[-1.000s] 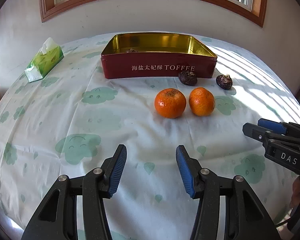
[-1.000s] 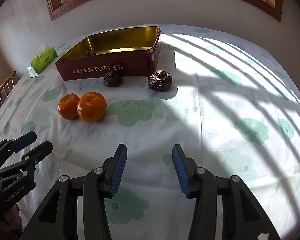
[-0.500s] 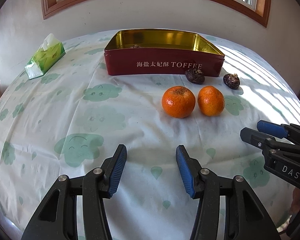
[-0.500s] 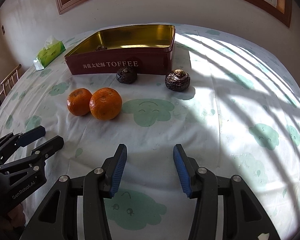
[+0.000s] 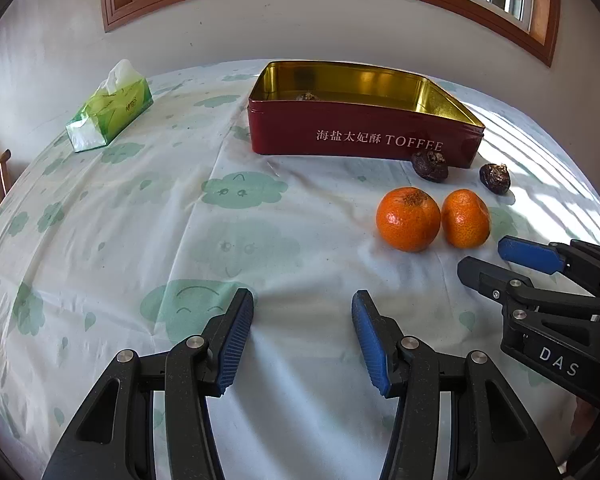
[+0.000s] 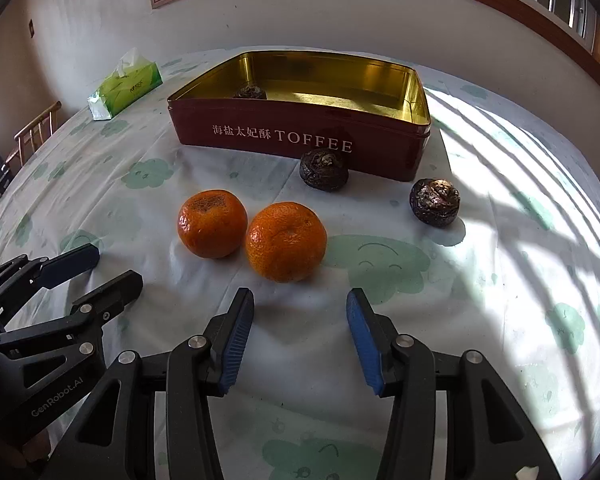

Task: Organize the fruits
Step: 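Grasp a mandarin orange with the right tool while the left tool approaches another orange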

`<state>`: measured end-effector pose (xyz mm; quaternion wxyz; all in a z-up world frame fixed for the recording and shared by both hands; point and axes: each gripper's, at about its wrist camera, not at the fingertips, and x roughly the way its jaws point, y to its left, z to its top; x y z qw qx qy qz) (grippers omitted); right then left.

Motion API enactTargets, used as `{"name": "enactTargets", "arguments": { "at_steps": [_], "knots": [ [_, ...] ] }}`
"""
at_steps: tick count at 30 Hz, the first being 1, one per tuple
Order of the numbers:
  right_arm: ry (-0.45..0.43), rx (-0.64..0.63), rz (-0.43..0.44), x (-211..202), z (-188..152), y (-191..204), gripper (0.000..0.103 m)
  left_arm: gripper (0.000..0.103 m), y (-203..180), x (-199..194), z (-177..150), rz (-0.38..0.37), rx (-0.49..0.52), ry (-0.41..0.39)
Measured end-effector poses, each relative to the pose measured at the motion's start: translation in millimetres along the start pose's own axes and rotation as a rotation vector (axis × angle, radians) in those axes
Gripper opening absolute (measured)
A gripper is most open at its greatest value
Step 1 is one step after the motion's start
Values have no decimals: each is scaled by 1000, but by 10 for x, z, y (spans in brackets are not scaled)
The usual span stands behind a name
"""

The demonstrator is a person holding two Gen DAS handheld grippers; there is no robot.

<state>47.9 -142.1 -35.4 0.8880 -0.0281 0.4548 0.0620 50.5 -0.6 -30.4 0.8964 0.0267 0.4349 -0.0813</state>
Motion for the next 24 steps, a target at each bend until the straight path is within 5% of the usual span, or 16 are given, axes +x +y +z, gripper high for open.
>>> {"name": "enactTargets", "arguments": {
  "at_steps": [24],
  "knots": [
    [-36, 8, -36, 69, 94, -143, 37, 54, -169, 88, 100, -17, 27, -1]
  ]
}}
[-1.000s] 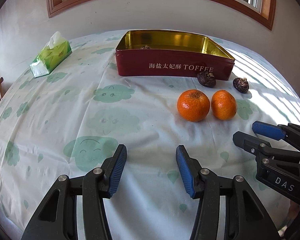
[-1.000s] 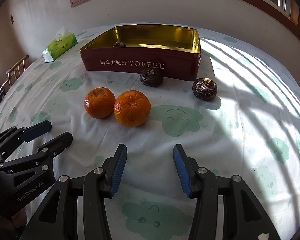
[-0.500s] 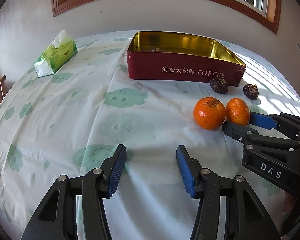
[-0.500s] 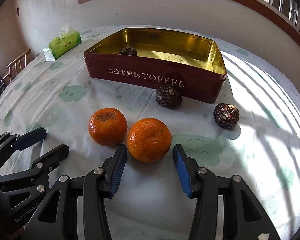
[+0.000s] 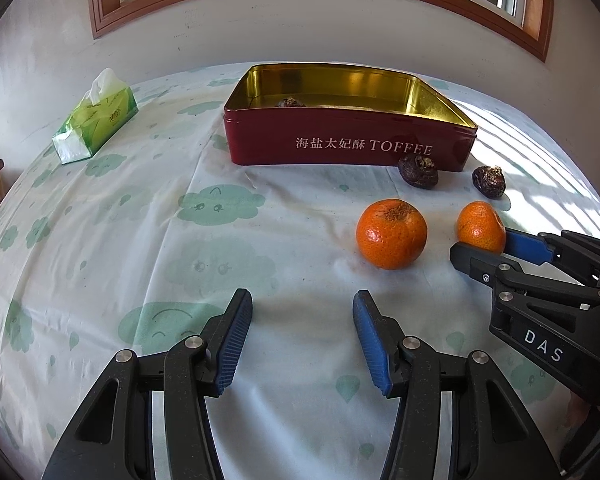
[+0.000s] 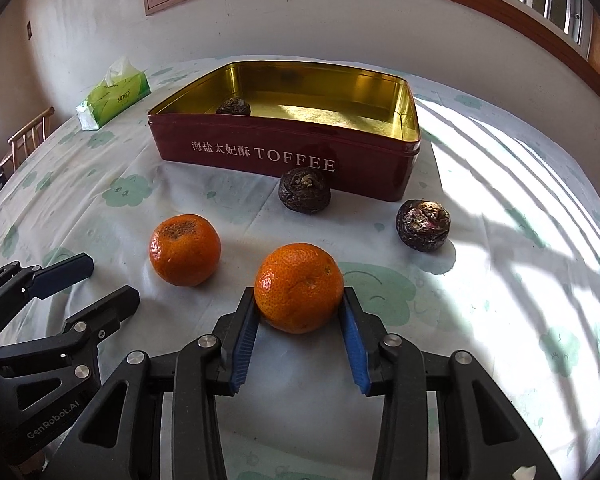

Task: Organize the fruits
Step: 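Grasp a mandarin orange with the right tool while the left tool approaches another orange, then close the left tool on the second orange while the right tool holds its orange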

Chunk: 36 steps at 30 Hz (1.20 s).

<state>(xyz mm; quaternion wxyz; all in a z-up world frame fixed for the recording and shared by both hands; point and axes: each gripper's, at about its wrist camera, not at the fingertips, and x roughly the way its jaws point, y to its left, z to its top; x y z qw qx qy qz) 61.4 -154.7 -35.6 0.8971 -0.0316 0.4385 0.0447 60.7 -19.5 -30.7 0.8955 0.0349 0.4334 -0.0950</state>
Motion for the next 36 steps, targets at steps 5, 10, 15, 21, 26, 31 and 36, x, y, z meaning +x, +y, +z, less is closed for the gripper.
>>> {"name": "enactTargets", "arguments": {
  "at_steps": [5, 10, 15, 21, 26, 31, 36],
  "knots": [
    [-9, 32, -30, -42, -60, -201, 37, 54, -107, 32, 28, -11, 15, -2],
    [-12, 68, -52, -64, -90, -386, 37, 54, -184, 56, 54, -21, 24, 0],
    [-18, 87, -66, -79, -110, -504, 37, 54, -233, 73, 79, -29, 29, 2],
    [-23, 99, -78, -89, -117, -624, 37, 57, -312, 85, 95, -50, 38, 3],
    [-25, 106, -82, -75, -104, -657, 37, 59, -400, 109, 104, -47, 56, -3],
    [-25, 105, -83, -73, -103, -656, 37, 59, -423, 169, 173, -41, 51, -3],
    [-25, 105, -83, -74, -105, -656, 38, 59, -430, 247, 266, -34, 43, 1]
  ]
}}
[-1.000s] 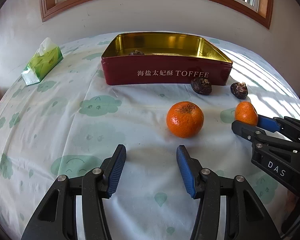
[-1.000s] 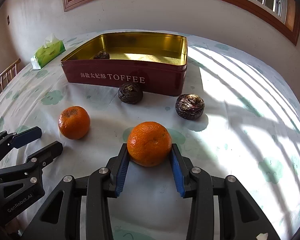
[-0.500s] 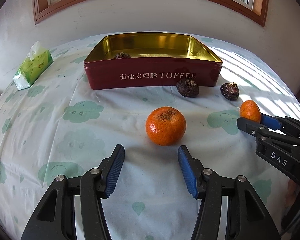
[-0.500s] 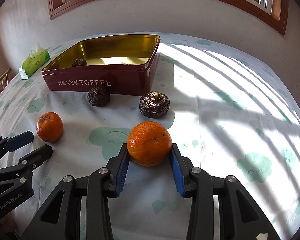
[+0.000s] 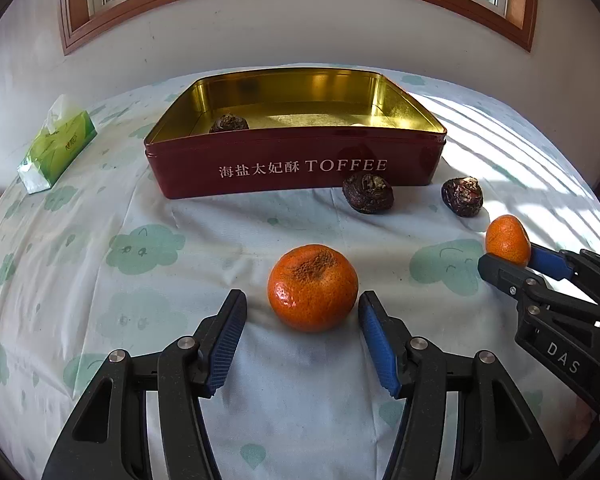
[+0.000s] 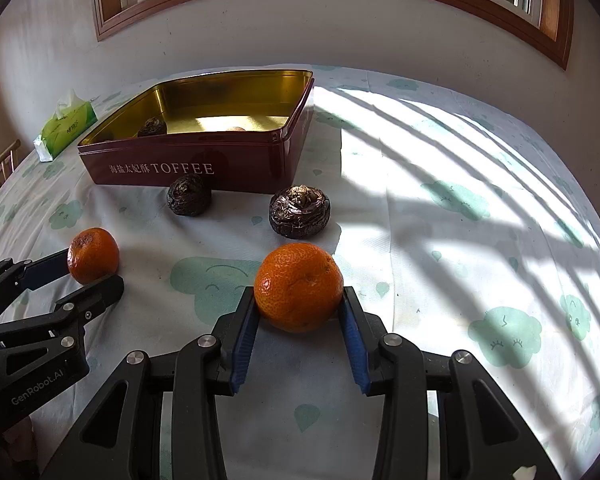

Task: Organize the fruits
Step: 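Close the left tool on the second orange while the right tool holds its orange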

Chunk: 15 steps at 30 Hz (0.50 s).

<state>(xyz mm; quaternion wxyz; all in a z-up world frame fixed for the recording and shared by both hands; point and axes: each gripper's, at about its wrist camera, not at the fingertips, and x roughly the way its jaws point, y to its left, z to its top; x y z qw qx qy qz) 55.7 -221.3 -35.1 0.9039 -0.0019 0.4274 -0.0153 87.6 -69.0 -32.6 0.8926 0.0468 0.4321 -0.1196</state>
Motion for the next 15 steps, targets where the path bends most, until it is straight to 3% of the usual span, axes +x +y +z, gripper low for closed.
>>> {"name": "enactTargets", "arguments": {
  "at_steps": [12, 15],
  "knots": [
    [0, 0, 0, -1, -2, -3, 38, 57, 23, 40, 45, 3, -6, -2],
    [-1, 0, 0, -2, -3, -3, 38, 52, 34, 35, 46, 4, -10, -5]
  ]
}}
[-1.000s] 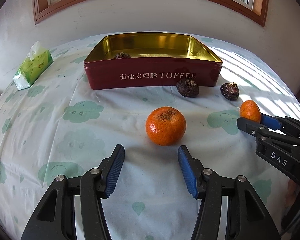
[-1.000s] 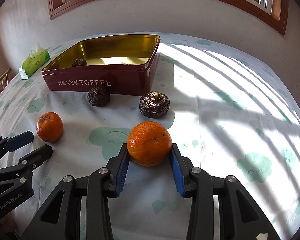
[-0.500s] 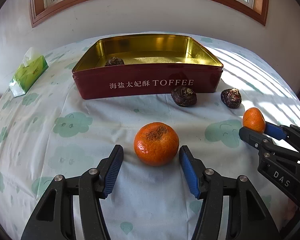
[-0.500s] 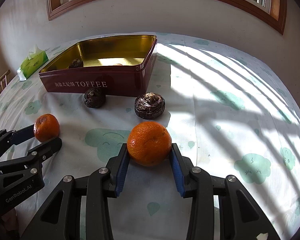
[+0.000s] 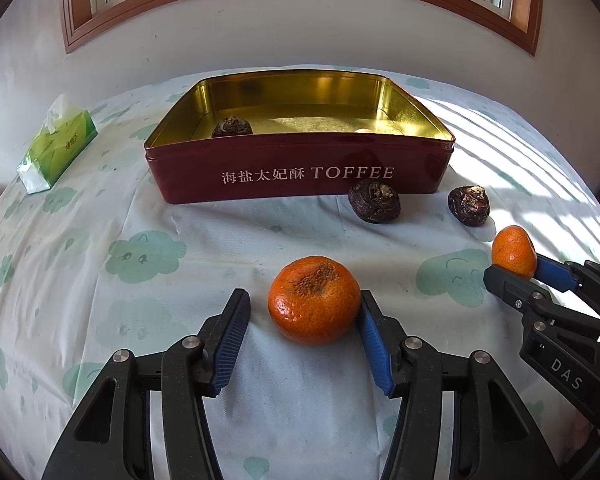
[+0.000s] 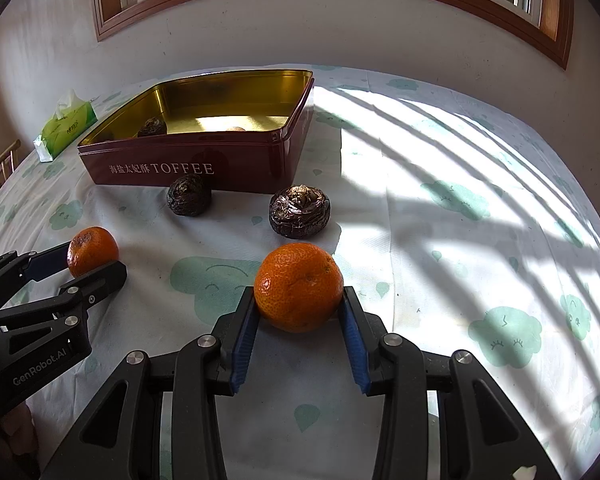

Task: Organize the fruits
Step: 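Close the left tool on the second orange while the right tool holds its orange, then carry both oranges toward the TOFFEE tin with both tools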

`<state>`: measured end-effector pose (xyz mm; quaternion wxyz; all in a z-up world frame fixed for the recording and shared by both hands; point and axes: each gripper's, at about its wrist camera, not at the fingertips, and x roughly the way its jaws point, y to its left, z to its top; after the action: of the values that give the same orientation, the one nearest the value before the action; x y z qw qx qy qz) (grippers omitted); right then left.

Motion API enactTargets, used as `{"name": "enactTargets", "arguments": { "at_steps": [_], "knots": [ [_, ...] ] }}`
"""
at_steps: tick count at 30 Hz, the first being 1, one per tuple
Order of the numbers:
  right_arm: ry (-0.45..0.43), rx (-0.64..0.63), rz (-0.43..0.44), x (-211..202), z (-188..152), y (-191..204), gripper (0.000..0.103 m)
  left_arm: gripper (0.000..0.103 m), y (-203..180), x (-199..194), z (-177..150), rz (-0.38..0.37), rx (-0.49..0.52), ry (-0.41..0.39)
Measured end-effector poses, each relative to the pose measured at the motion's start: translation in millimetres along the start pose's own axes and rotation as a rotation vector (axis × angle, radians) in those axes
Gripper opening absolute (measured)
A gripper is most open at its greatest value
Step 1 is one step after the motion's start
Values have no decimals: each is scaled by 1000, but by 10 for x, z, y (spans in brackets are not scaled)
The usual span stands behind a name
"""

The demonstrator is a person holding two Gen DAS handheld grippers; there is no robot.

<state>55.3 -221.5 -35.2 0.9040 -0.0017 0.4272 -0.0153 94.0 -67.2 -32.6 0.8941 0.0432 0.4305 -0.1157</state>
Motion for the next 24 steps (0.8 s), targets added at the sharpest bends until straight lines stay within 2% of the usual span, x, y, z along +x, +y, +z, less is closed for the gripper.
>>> {"name": "enactTargets", "arguments": {
  "at_steps": [3, 24],
  "knots": [
    [0, 0, 0, -1, -1, 0, 38, 44, 22, -8, 0, 4, -8, -4],
    [-1, -4, -5, 12, 3, 7, 38, 43, 40, -13, -7, -7, -20, -7]
  ]
}}
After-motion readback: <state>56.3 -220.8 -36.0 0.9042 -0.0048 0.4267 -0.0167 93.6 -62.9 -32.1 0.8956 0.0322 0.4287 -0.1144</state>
